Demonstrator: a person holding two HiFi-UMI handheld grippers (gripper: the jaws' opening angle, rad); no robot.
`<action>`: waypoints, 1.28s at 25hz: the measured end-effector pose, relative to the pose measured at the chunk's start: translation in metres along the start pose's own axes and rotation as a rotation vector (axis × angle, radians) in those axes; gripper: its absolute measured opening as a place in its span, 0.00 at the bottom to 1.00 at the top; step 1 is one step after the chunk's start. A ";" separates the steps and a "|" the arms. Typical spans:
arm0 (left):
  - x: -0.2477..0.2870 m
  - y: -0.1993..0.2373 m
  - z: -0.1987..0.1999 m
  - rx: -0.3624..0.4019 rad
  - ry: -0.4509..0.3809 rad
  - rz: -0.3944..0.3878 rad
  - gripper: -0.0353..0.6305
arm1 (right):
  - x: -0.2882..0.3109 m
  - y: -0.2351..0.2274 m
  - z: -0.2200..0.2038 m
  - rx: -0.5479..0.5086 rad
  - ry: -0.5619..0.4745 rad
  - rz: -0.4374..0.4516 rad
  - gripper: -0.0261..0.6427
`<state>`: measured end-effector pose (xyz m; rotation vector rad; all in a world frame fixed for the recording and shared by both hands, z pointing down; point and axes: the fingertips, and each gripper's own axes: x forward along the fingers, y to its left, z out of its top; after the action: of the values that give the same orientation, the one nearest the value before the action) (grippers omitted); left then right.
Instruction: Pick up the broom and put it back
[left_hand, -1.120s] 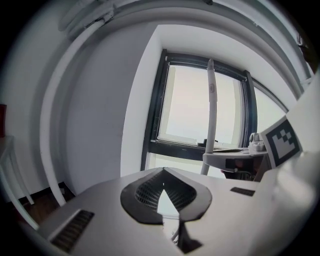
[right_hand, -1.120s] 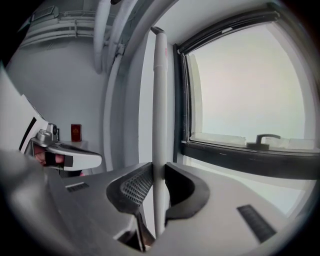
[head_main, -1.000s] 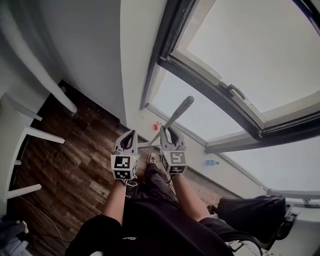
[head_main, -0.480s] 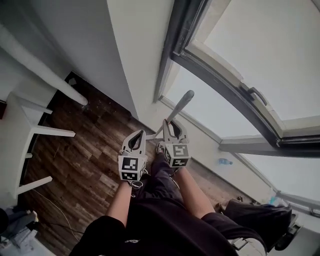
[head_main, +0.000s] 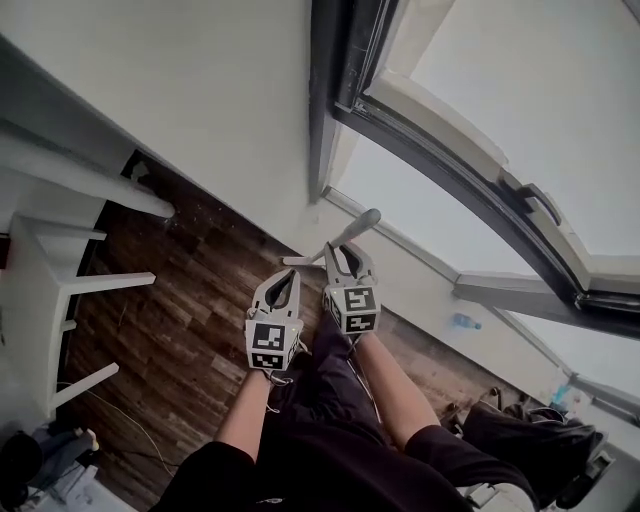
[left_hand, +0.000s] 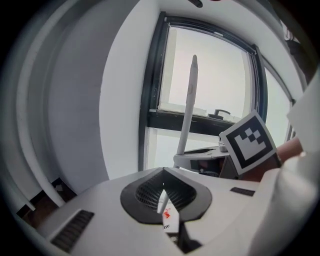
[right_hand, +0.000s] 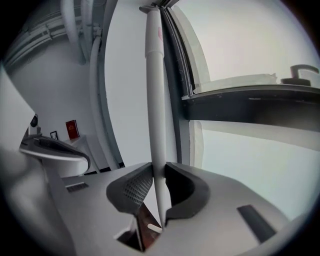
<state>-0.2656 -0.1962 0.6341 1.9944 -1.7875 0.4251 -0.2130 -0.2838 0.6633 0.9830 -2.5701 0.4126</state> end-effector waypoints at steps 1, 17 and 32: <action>0.006 -0.001 0.001 0.004 0.005 -0.004 0.06 | 0.005 -0.004 -0.003 -0.003 0.010 0.001 0.17; 0.049 0.014 0.014 -0.012 0.021 0.029 0.06 | 0.087 -0.057 -0.038 0.001 0.136 0.002 0.18; 0.056 0.018 0.031 -0.039 0.007 0.045 0.06 | 0.144 -0.069 0.023 -0.118 0.058 -0.010 0.28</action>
<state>-0.2778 -0.2609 0.6370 1.9278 -1.8254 0.4071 -0.2713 -0.4258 0.7135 0.9277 -2.5056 0.2788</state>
